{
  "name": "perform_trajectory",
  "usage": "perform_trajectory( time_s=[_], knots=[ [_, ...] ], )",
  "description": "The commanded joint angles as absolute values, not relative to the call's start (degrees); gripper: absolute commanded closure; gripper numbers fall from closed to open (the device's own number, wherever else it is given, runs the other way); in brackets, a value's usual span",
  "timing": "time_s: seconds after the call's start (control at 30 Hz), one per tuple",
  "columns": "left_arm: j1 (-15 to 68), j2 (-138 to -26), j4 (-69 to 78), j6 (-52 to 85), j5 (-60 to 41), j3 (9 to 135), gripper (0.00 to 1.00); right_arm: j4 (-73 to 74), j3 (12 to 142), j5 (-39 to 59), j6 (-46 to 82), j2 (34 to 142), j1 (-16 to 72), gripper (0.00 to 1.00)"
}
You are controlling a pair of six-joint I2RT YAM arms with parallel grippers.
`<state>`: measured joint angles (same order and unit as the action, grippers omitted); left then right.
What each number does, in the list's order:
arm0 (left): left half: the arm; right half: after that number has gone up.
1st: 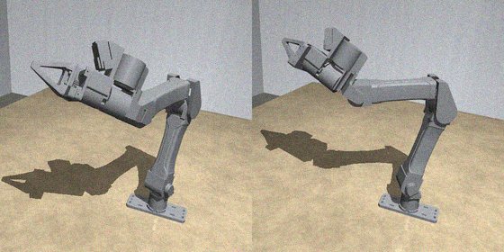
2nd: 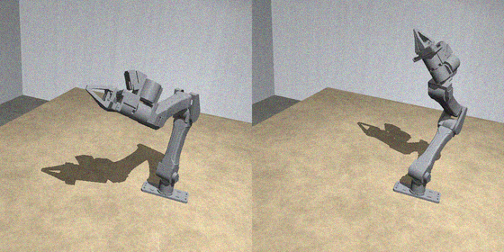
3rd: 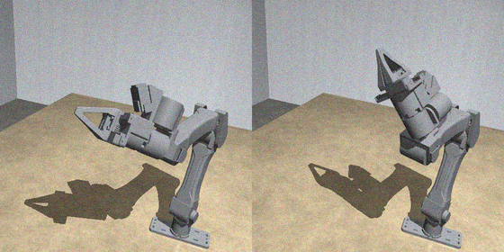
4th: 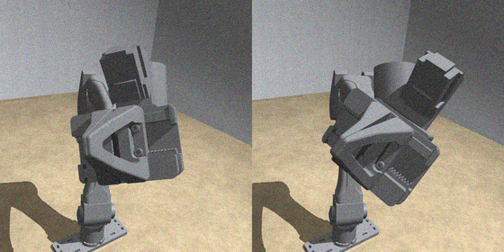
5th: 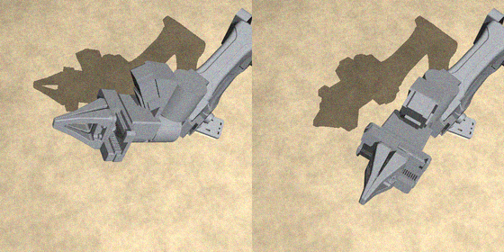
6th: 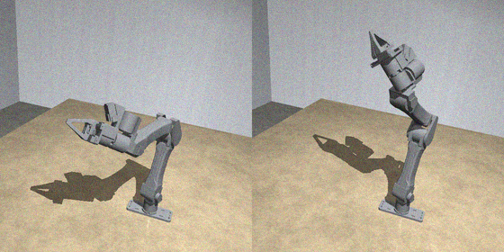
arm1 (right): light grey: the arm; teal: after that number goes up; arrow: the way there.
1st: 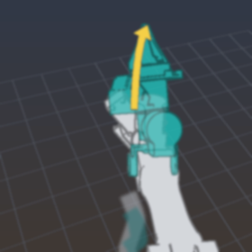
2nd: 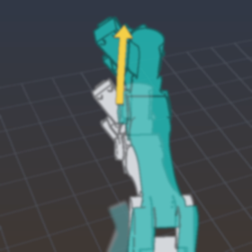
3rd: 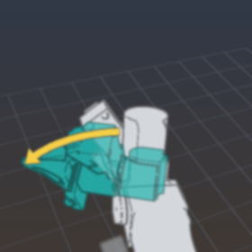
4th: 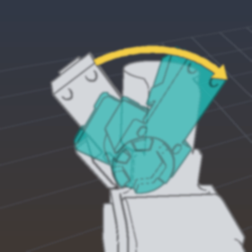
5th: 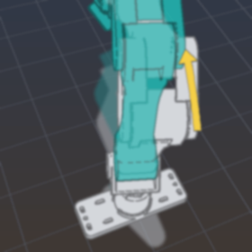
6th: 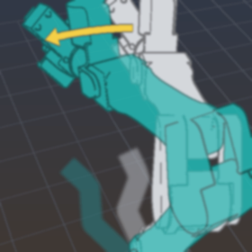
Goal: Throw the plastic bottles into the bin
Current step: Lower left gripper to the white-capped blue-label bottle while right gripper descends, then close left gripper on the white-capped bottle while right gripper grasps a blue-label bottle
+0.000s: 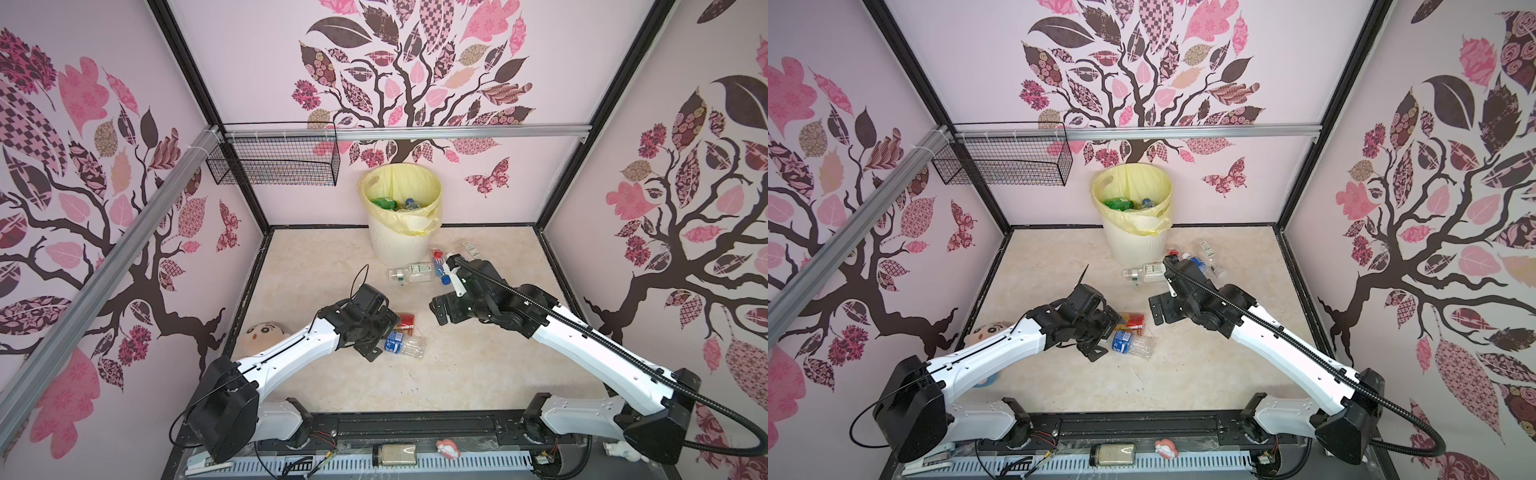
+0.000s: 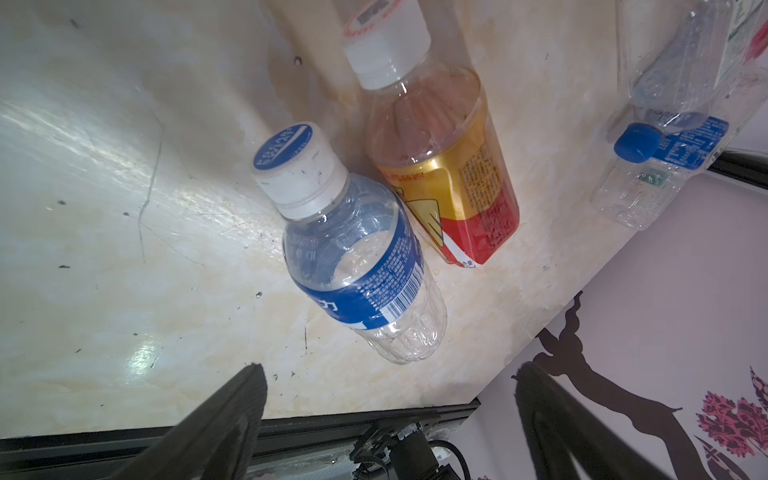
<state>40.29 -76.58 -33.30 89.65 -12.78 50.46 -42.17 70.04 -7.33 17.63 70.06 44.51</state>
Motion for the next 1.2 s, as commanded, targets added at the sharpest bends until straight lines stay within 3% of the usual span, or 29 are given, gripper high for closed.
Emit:
perform_trajectory(
  time_s=[0.0,0.37,0.6,0.93,1.17],
  knots=[
    [40.7,-78.05,-30.49,91.75,-12.92,49.67,0.03,-41.47,69.42,-7.69,18.63,68.13,44.47,0.0],
    [44.64,-84.42,-27.73,91.4,-10.92,49.96,0.07,-41.39,68.46,-7.21,18.2,66.88,44.49,0.0],
    [45.19,-85.77,-25.52,92.65,-8.71,48.25,0.19,-41.31,68.04,-6.77,17.95,66.25,44.49,0.0],
    [45.53,-89.45,-22.52,94.35,-7.88,46.37,0.24,-41.22,66.67,-6.22,16.78,64.52,44.47,0.0],
    [45.53,-89.15,-22.18,95.1,-6.33,45.54,0.33,-41.24,66.67,-6.5,15.52,63.9,44.54,0.0]
  ],
)
